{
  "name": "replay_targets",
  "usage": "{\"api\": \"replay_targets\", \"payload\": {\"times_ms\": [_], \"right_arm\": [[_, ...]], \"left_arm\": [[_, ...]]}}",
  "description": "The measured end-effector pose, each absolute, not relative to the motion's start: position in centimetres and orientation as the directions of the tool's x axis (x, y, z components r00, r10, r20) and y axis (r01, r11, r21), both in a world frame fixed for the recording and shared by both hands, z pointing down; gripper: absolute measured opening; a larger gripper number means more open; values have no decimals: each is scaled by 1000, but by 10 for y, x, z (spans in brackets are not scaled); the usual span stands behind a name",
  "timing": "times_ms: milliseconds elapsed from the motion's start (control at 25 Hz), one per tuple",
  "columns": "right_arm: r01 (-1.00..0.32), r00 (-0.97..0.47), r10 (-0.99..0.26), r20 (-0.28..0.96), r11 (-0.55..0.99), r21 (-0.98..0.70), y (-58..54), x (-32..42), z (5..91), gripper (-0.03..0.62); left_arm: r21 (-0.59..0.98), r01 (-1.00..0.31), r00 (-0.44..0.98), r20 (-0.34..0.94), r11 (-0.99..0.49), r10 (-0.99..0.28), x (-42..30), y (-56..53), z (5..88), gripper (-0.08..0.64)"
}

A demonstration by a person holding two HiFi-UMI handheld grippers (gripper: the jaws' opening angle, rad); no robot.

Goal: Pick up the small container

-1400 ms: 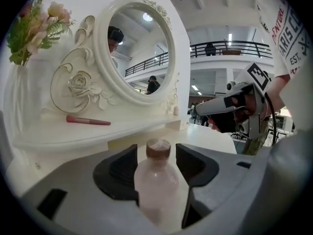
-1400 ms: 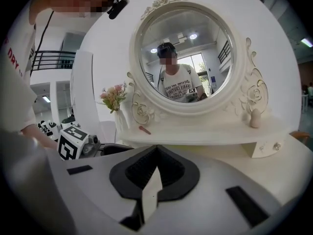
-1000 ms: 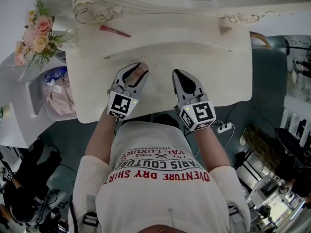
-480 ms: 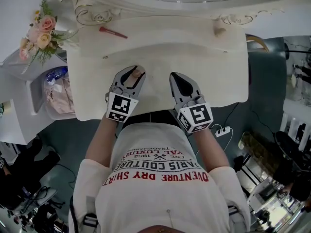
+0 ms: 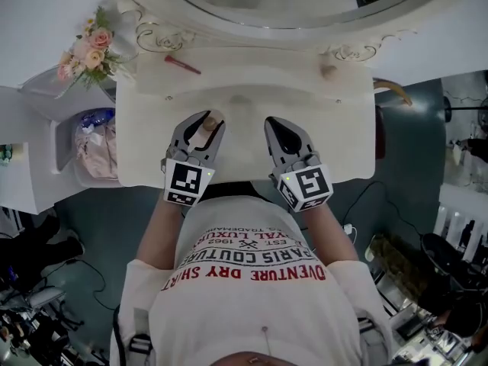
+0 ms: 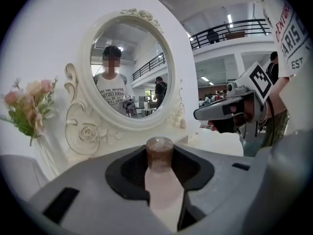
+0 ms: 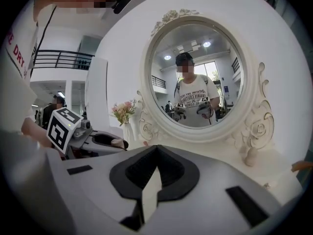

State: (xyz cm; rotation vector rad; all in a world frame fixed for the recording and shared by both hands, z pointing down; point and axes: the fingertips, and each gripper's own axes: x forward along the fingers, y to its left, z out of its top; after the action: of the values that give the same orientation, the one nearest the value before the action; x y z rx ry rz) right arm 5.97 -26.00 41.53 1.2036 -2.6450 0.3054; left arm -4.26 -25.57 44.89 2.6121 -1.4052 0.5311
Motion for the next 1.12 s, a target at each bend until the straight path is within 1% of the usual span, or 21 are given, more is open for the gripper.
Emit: {"api": "replay_targets", "payload": {"times_ms": [160,360,640,840,1120], "right_arm": [[-742,-663,-712,231,667,-73,-263,68,389,-2],[-725,-681,-708,189,688,-35,-263,71,363,-2],[-719,-690,-714,117,695,1,-263,71,334,-2],[-705,-707,-703,74,710,11,-261,67,319,-2],[-683,-727,-685,47,729,46,-258,56,312,-2]], "left_arm": [[-72,-847,484,309,-527,-819,-40,-252,407,144],[-28,-871,473,222,-490,-853,-47,-245,359,144],[-97,-871,463,165,-482,-871,-56,-236,315,144],[-116,-877,450,143,-466,-882,-68,-236,300,144],[-86,-881,451,144,-465,-881,-74,-237,303,144]]}}
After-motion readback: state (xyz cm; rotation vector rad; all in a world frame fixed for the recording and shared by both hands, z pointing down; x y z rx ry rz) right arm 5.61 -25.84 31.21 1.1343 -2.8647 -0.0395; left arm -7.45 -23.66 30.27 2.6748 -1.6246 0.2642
